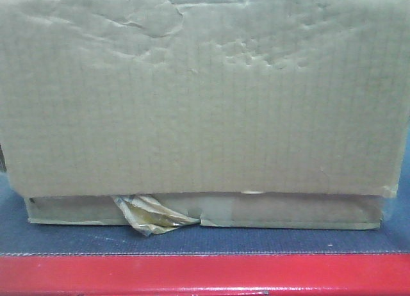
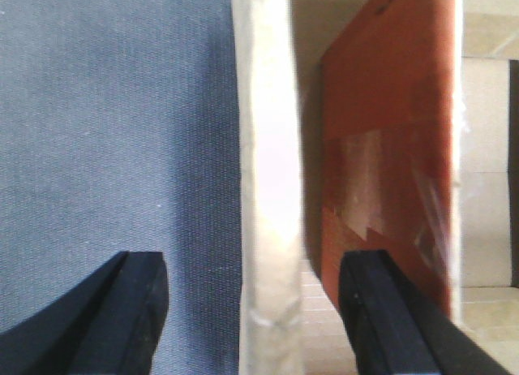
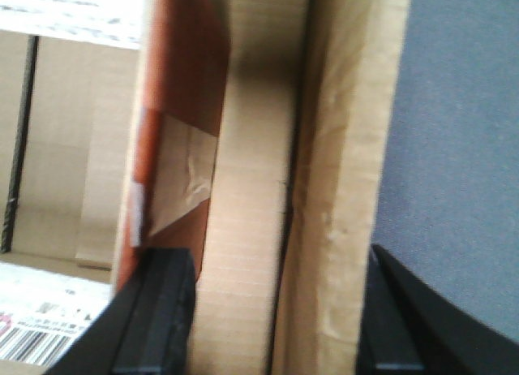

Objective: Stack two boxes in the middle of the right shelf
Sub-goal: 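Grip the opposite box wall with the right gripper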

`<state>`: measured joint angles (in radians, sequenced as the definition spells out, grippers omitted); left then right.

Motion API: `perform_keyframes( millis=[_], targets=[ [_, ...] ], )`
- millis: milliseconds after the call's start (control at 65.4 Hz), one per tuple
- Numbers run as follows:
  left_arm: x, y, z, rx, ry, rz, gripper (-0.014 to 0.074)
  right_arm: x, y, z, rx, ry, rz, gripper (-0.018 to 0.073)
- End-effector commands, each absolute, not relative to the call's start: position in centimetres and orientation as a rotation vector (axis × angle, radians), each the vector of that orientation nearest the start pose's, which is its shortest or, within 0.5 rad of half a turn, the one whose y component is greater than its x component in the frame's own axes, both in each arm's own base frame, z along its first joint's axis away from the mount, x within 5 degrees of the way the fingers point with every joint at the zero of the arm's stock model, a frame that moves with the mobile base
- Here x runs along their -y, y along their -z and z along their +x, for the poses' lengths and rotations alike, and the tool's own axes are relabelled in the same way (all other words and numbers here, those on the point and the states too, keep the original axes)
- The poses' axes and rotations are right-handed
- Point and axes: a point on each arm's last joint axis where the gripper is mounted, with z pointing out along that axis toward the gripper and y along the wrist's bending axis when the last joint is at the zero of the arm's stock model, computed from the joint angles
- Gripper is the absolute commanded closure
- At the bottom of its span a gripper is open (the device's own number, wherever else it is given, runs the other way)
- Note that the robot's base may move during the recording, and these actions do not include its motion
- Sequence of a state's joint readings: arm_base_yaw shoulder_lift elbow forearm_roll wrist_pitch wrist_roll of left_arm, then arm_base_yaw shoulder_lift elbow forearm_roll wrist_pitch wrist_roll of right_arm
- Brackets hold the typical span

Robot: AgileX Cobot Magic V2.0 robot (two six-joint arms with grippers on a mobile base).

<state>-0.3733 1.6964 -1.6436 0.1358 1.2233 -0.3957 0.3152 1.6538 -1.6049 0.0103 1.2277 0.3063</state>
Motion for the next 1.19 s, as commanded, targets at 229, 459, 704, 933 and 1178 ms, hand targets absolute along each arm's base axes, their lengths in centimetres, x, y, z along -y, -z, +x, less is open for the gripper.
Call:
perform_keyframes(
  millis=[229,459,704,933,1178],
  targets=[
    [11.9,-34.7,33.6,-2.730,0.022,0.002,0.0239,-10.3,-34.9,32.9,-2.764,-0.144,0.008,0.0294],
    [11.9,-34.7,33.6,-2.730,0.022,0.002,0.0239,-10.0,-34.6,32.9,-2.774,-0.137,0.021,0.0294],
    [11.9,-34.7,33.6,-2.730,0.022,0.002,0.0239,-9.6,-34.1,32.2,-2.795,-0.133,0.031,0.0294],
    [11.9,-34.7,33.6,-2.730,0.022,0.002,0.0239,-9.6,-34.2,32.2,-2.793,-0.134,0.031,0.0294],
    [11.9,-34.7,33.6,-2.731,0.028,0.000,0.0330,-9.6,-34.2,32.2,-2.793,-0.134,0.031,0.0393]
  ],
)
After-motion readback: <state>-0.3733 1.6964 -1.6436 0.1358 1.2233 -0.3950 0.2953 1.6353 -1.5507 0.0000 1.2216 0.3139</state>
